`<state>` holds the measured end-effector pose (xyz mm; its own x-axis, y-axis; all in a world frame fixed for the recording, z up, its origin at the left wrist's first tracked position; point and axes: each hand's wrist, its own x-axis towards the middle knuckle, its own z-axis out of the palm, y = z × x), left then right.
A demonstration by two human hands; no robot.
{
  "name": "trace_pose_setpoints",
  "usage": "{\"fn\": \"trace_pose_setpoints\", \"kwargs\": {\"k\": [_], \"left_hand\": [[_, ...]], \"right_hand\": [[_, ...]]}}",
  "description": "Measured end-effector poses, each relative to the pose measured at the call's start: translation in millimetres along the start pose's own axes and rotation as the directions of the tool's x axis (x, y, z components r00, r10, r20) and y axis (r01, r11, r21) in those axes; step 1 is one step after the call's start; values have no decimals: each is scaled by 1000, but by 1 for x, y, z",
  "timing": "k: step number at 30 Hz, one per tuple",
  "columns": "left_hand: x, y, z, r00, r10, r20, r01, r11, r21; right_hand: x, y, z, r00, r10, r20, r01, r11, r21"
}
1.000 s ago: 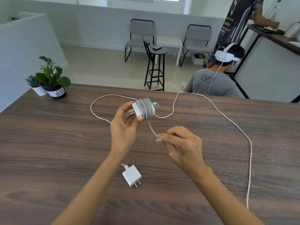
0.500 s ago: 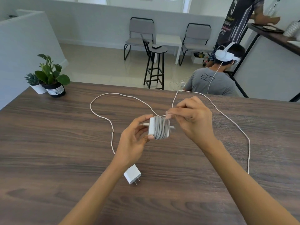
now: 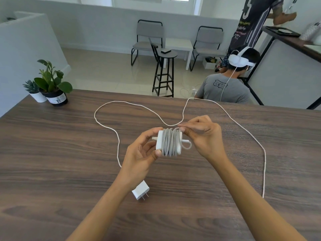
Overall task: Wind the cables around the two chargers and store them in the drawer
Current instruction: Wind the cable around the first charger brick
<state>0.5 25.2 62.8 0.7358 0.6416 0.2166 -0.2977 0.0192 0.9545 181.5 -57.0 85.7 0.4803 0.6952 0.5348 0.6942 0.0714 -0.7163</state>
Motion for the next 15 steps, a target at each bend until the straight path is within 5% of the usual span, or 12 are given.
{"fn": "trace_pose_setpoints", "kwargs": {"k": [4, 8, 15], "left_hand": [[3, -4, -4, 998, -57, -9, 57, 997, -52], [6, -14, -7, 985, -174, -17, 162, 943, -291], [3, -30, -2, 952, -306, 0, 274, 854, -443]], "right_hand": [[-8, 1, 3, 1000, 18, -8, -18, 999, 37], [-18, 0, 10, 1000, 24, -15, -24, 1000, 15], [-35, 0, 21, 979, 204, 18, -205, 973, 108]]}}
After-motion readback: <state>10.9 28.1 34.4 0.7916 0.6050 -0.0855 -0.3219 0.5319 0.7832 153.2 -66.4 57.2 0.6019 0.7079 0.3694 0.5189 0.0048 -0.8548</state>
